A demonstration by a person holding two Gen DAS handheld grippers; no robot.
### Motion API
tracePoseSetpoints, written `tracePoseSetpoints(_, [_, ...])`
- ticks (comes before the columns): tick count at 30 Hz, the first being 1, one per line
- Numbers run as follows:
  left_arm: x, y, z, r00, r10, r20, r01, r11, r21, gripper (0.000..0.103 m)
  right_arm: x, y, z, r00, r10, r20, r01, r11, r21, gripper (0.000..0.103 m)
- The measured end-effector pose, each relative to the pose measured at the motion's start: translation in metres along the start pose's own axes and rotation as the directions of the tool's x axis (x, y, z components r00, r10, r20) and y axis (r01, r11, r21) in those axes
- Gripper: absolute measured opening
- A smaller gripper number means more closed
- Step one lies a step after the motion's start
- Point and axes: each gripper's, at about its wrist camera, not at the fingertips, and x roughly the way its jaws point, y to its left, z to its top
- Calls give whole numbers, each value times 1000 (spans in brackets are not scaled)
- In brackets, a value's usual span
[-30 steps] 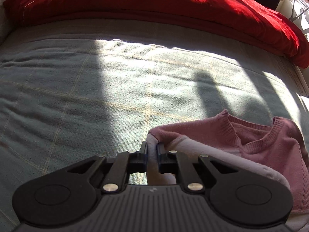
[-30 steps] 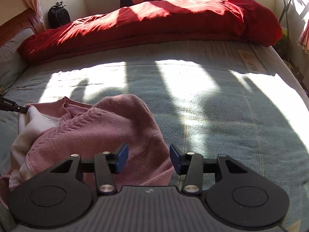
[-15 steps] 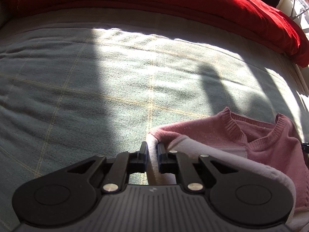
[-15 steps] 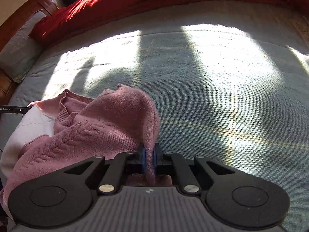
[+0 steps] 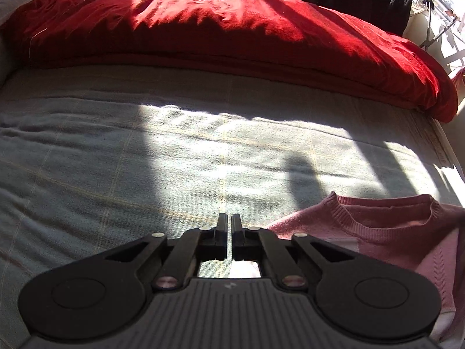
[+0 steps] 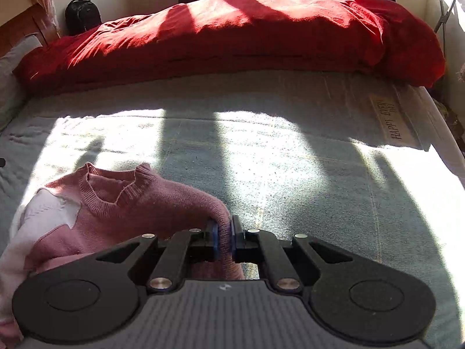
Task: Fold clothes
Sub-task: 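Lower the held sweater onto the blanket with both grippers, then open both grippers and release the sweater onto the blanket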
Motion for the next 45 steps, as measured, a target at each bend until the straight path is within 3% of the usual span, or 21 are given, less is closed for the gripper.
tracePoseSetpoints(2, [6, -4, 1, 999, 41, 2, -41, 998, 38, 0, 13, 1, -6, 999, -34, -20, 34, 999, 0, 10])
tracePoseSetpoints(7, [30, -15, -22, 994, -4, -111, 14, 996, 90, 3, 34, 7, -17, 998, -44, -40, 45, 999, 28, 20])
tracePoseSetpoints(13, [32, -35, -48, 990, -18, -138, 43, 983, 178, 5, 14, 15, -17, 1000, -30, -5, 31, 998, 51, 36])
tracePoseSetpoints(14, [30, -39, -53, 991, -17, -135, 44, 980, 196, 10, 8, 16, -18, 1000, -23, -2, 23, 998, 60, 36])
tracePoseSetpoints(17, [14, -53, -70, 992, -47, -117, 75, 966, 246, 42, -11, 22, -23, 1000, 2, 8, -3, 996, 92, 38])
tracePoseSetpoints(18, [7, -58, -78, 992, -59, -113, 87, 961, 263, 47, -18, 24, -27, 1000, 12, 9, -13, 995, 101, 39])
tracePoseSetpoints(22, [-19, -74, -112, 989, -97, -116, 130, 938, 322, 49, -48, 39, -53, 998, 59, -4, -58, 990, 131, 44])
tracePoseSetpoints(27, [-56, -88, -160, 979, -159, -125, 194, 914, 356, 70, -79, 68, -94, 997, 69, -44, -63, 991, 117, 50])
tracePoseSetpoints(33, [-90, -100, -215, 977, -169, -129, 207, 898, 389, 74, -111, 108, -137, 996, 76, -52, -70, 992, 108, 61])
tracePoseSetpoints(36, [-107, -106, -242, 988, -141, -68, 156, 893, 422, 74, -125, 127, -153, 996, 79, -46, -74, 992, 104, 63])
tracePoseSetpoints(45, [-147, -106, -289, 996, -85, 10, 77, 938, 338, 74, -122, 178, -190, 990, 14, -141, -9, 999, 34, 71])
